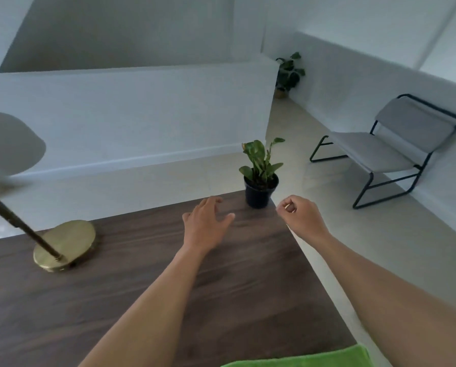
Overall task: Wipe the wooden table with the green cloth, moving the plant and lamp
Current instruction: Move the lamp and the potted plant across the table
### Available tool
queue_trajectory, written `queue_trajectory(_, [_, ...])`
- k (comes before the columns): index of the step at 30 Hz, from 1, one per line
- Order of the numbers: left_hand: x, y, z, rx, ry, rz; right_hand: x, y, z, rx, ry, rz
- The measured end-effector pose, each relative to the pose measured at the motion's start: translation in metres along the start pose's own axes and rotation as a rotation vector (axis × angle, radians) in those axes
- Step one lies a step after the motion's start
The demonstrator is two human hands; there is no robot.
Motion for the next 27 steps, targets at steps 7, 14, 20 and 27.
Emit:
queue_trajectory(7, [-0.045, -0.046, -0.028, 0.135, 0.069, 0.058, -0.055, -0.015, -0.019, -0.110, 0.023, 0.160])
queue_trajectory(14, [-0.065, -0.065, -0.024, 0.246, 0.135, 0.022, -0.071, -0.031, -0.018, -0.186, 0.088, 0.248])
queue_trajectory(20, [-0.062, -0.055, -0.018, 0.290, 0.173, -0.022, -0.070, -0.032, 0.000, -0.235, 0.131, 0.262])
queue_trajectory(27, [-0.042, -0.008, 0.012, 0.350, 0.219, -0.071, -0.061, -0.062, 0.049, -0.263, 0.157, 0.345])
Point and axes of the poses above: each hand's wrist, its own x-axis away from the middle knuckle, its own y-axis out of the back of the hand, z = x × y, the point moved 8 cm from there along -x, towards the middle knuckle, and after that the axes turned 3 degrees about z, right-handed, at the moved point
